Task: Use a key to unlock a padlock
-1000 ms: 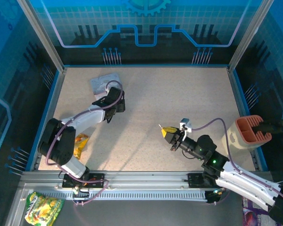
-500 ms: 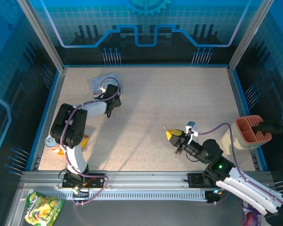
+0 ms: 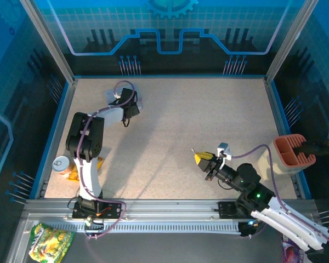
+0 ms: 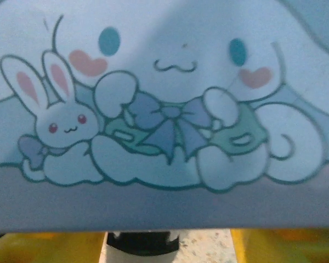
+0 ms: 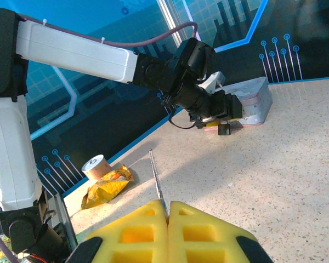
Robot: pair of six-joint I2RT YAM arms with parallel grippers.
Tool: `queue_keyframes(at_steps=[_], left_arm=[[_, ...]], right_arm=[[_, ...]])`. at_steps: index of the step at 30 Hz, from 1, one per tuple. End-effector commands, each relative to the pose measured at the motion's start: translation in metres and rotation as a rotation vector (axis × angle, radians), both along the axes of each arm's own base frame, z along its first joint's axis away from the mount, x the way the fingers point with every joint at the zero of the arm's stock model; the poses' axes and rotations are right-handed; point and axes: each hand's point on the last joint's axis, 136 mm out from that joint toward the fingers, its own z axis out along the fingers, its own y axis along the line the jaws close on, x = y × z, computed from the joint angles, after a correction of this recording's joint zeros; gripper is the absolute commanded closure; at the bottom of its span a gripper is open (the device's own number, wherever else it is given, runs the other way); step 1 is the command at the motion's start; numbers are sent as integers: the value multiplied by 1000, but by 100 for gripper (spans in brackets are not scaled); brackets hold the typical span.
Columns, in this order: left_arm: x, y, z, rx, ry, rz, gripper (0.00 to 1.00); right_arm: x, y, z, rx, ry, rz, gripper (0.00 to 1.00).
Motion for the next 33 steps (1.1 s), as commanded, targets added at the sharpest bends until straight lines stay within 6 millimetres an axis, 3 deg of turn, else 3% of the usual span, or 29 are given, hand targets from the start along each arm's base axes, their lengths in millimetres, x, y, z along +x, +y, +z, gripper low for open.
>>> queue_keyframes(at_steps=[1,11,20,27,33], left_arm=[[-7,6,-16,-37,75,37,41],[-4,5,-19,-48,90,31,60],[-15,-5,-5,-22,56,-16,72],[-52,-21,13,78,63,-61,73],[-96,-46,13,43,90,-84,75]], right_arm=[[2,-5,0,-4,-14,-21,100],[2,-6,3,-2,-18,-26,100],[4,-8,-2,-20,10,-36,100],[7,-3,-17,-54,77,-26,100],[9,-4,-22,-63,89,-39,100]])
